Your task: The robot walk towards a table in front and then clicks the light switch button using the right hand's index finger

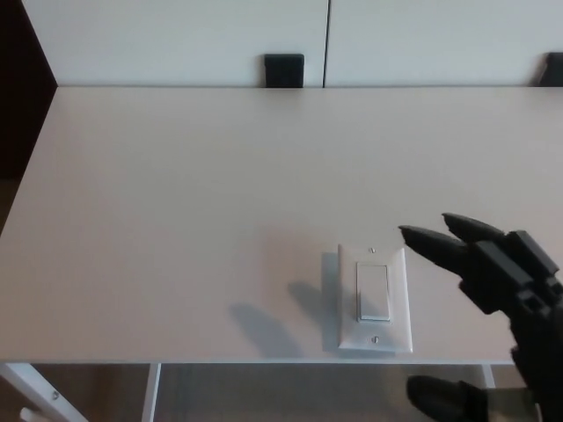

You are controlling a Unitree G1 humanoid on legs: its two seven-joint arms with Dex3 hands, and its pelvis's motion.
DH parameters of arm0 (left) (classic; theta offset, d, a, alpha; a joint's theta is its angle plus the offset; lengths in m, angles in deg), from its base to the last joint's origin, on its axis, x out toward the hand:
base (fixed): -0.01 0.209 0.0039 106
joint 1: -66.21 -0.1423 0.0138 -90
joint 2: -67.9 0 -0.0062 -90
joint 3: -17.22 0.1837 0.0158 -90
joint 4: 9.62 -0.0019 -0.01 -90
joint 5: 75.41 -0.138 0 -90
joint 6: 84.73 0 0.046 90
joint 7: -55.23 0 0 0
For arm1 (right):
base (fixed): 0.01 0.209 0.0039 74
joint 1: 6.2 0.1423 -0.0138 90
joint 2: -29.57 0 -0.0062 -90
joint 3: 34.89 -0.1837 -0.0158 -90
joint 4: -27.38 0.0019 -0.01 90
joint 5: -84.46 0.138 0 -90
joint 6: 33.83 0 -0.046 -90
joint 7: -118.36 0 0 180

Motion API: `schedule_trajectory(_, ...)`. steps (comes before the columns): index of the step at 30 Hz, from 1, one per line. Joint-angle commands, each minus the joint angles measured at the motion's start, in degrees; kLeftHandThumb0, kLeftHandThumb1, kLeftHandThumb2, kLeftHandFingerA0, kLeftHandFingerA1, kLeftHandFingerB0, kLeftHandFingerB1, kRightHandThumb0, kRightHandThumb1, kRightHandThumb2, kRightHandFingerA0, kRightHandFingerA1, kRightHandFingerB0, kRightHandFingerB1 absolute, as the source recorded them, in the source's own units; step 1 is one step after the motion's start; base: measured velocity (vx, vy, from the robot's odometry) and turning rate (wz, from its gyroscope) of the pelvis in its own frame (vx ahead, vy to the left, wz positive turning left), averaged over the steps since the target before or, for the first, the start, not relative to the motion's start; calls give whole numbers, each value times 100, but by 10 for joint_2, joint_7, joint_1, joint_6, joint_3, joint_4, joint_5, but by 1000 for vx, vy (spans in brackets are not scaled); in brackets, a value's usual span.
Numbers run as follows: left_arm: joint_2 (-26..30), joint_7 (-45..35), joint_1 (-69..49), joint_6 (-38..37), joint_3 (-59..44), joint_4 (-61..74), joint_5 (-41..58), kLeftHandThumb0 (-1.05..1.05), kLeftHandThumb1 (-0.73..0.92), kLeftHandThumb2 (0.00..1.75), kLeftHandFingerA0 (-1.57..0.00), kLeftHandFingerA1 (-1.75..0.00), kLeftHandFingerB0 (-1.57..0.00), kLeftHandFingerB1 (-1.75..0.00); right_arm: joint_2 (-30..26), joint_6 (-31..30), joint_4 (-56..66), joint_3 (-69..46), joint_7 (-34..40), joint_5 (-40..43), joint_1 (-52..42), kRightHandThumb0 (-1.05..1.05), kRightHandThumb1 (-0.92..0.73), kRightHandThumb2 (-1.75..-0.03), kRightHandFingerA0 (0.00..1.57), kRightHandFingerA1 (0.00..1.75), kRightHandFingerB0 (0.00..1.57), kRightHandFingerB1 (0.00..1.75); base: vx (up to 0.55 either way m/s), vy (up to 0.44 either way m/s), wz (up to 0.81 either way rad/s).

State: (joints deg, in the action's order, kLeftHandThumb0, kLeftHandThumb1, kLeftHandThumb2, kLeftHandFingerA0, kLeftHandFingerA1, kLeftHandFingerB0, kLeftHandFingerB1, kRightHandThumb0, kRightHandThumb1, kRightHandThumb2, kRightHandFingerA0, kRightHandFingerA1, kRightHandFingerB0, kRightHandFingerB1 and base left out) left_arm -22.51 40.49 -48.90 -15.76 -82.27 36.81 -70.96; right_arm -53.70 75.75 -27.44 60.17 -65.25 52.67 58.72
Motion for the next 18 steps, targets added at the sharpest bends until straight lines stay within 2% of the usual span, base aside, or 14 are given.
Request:
schedule_trajectory(1,20,11,7,-14,11,6,-29,-79,49,88,-30,-119,-36,-78,-31,-144,-171,104,88,-449,91,-92,-61,-95,4,49,18,45,0,0,0)
schedule_trajectory(5,18,18,4,0,13,20,-33,-77,48,90,-30,-117,-36,-77,-31,-158,-186,118,83,-447,95,-87,-57,-94,3,50,19,45,0,0,0)
schedule_trajectory(12,21,18,-3,9,17,45,-38,-77,48,91,-30,-117,-35,-78,-22,-198,-199,144,78,-473,90,-89,-61,-97,2,48,17,46,0,0,0)
schedule_trajectory(13,21,17,-3,10,17,46,-37,-77,48,91,-29,-118,-35,-78,-21,-201,-198,146,77,-475,89,-86,-76,-64,3,51,20,32,0,0,0)
schedule_trajectory(14,21,16,-3,11,17,46,-35,-77,48,91,-29,-118,-35,-78,-21,-206,-198,149,77,-478,88,-86,-76,-64,3,51,20,32,0,0,0)
schedule_trajectory(15,22,15,-2,11,18,44,-35,-78,48,91,-29,-119,-34,-79,-18,-210,-198,151,75,-478,83,-85,-62,-100,3,46,10,44,0,0,0)
schedule_trajectory(18,22,17,-2,14,18,51,-35,-78,49,90,-29,-120,-35,-79,-14,-223,-200,157,75,-477,79,-87,-66,-101,3,47,11,43,0,0,0)
